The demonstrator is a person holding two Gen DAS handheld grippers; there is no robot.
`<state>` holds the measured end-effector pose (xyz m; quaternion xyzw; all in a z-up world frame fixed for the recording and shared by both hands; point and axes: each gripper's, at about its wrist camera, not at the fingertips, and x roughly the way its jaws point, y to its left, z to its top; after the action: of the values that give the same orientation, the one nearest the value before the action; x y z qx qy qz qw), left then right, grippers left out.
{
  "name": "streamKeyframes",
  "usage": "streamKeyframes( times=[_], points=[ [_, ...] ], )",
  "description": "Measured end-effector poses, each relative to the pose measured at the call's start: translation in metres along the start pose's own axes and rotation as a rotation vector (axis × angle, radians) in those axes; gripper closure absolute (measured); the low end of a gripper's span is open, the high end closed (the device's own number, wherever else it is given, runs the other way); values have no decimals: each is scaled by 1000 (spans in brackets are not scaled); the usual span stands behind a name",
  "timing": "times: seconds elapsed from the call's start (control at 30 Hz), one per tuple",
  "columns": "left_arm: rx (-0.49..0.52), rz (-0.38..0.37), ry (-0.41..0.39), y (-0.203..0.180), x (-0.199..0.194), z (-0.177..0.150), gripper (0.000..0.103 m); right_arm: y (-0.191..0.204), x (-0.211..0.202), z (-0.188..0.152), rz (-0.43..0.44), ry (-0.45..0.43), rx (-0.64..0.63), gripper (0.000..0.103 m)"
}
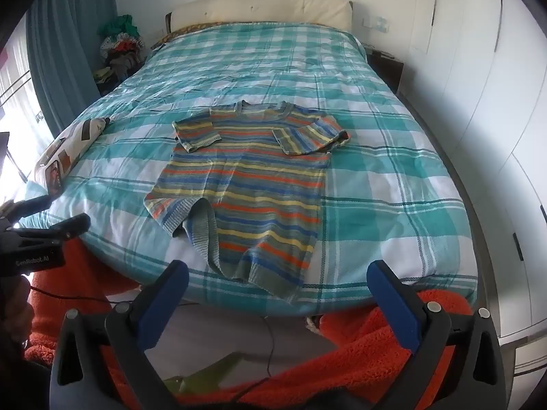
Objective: Fold small clothes
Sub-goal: 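Move both grippers toward the striped sweater on the bed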
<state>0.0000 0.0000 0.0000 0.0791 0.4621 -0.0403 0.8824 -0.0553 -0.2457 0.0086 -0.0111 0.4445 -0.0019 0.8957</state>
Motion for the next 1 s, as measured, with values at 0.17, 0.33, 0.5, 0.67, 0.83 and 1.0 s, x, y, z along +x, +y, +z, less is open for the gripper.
streamKeyframes(
  times=[0.17,0.33,0.5,0.67,0.83,1.0],
  points=[
    [1,-5,3,0,0,0,1,0,1,-1,3,-1,1,0],
    [6,-2,7,-2,0,-4,1,0,1,-1,3,1,4,0],
    [5,-9,17,-4,2,-4,1,0,2,-3,-1,7,7,0],
    [7,-18,21,-5,3,-4,1,-5,4,-9,-16,13,22,0],
    [29,-29,-6,-7,-1,-3,1,-2,2,-2,-51,27,30,0],
    [38,-47,-8,-10,-3,-1,1,-3,-5,0,-90,17,32,0]
  ],
)
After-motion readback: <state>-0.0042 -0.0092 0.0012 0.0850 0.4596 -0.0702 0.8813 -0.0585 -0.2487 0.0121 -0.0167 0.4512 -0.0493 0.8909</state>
